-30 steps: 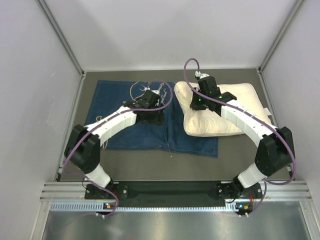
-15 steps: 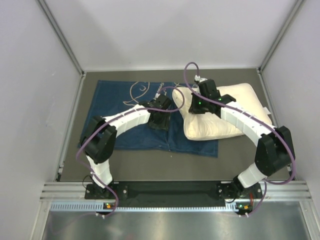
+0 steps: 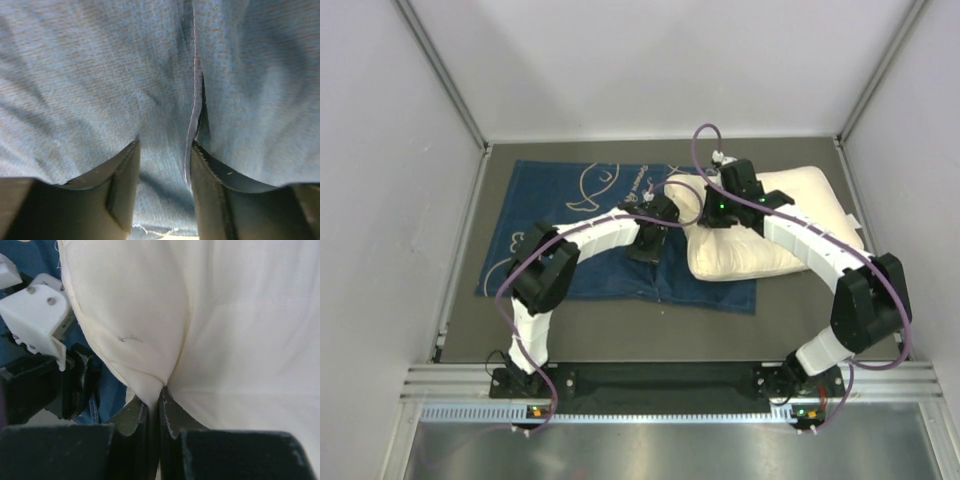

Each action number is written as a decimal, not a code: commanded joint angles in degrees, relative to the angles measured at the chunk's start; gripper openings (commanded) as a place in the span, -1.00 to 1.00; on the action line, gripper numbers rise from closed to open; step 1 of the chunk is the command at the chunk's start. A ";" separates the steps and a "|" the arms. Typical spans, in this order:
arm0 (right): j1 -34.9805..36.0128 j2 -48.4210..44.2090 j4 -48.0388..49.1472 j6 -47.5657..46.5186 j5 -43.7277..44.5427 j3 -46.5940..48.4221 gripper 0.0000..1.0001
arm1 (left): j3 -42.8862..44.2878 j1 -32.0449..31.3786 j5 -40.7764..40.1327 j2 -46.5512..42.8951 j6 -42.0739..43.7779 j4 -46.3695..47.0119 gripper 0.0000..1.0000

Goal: Put the pillow into the pillowcase

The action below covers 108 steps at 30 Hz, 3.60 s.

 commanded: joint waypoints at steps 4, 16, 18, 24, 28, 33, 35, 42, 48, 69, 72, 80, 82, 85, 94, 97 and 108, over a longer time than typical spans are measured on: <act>-1.12 -4.00 5.65 2.44 -2.69 -0.57 -1.00 | 3.49 -0.54 -3.25 1.89 0.34 -2.06 -0.37; -1.30 -6.02 11.63 9.55 -6.30 -2.69 -1.00 | -1.95 0.25 -9.23 -9.71 -4.06 4.26 -1.00; -1.04 -6.03 11.54 10.35 -6.03 -1.55 -1.00 | -2.65 0.16 -9.50 -11.29 -4.76 4.44 -1.00; -0.95 -3.48 10.66 13.16 -6.21 3.11 -1.00 | -8.98 0.16 -9.76 -17.96 -6.96 9.71 -1.00; -0.25 -1.20 11.02 15.53 -6.82 6.36 -1.00 | -10.74 0.25 -9.85 -19.73 -8.01 10.94 -1.00; 3.80 2.67 6.71 13.69 -4.46 10.68 -1.00 | -11.09 0.16 -9.94 -20.61 -8.98 11.03 -1.00; 4.41 3.02 8.28 14.12 -3.48 8.49 -1.00 | -11.53 0.16 -10.03 -21.05 -9.07 11.47 -1.00; 4.59 8.82 10.49 13.34 -3.92 2.68 -1.00 | -11.45 0.07 -10.46 -22.02 -9.16 12.44 -1.00; 5.38 6.46 14.35 12.11 -2.78 -7.58 -1.00 | -10.57 0.07 -11.69 -21.50 -8.89 11.74 -1.00; 5.65 0.13 7.58 3.40 1.35 -12.88 -1.00 | -3.45 0.16 -17.14 -17.81 -6.52 10.94 -0.85; 5.21 -0.66 8.90 5.07 1.88 -13.40 -1.00 | -1.87 0.25 -17.32 -15.17 -5.47 10.60 -0.47; 3.01 -3.65 8.12 6.57 3.11 -13.84 -1.00 | 0.78 0.25 -16.71 -9.36 -5.38 7.50 -0.38; 1.61 -4.70 8.99 7.79 3.28 -14.63 -1.00 | -0.80 0.16 -14.60 -10.59 -4.85 9.18 -0.24; -1.55 -6.72 12.49 10.43 1.10 -18.13 -1.00 | -1.95 0.16 -10.65 -12.26 -3.80 12.08 0.04; -4.64 -7.35 21.47 17.11 -7.78 -22.37 -1.00 | -1.95 -0.36 -3.53 -10.51 -5.63 16.38 0.12; -4.73 -6.47 22.44 18.08 -8.93 -22.28 -1.00 | -3.44 -0.72 -1.68 -10.16 -6.87 18.67 0.13; -4.81 -6.55 22.53 18.35 -9.64 -21.49 -1.00 | -0.64 -1.42 -1.59 -5.76 -7.05 18.50 0.12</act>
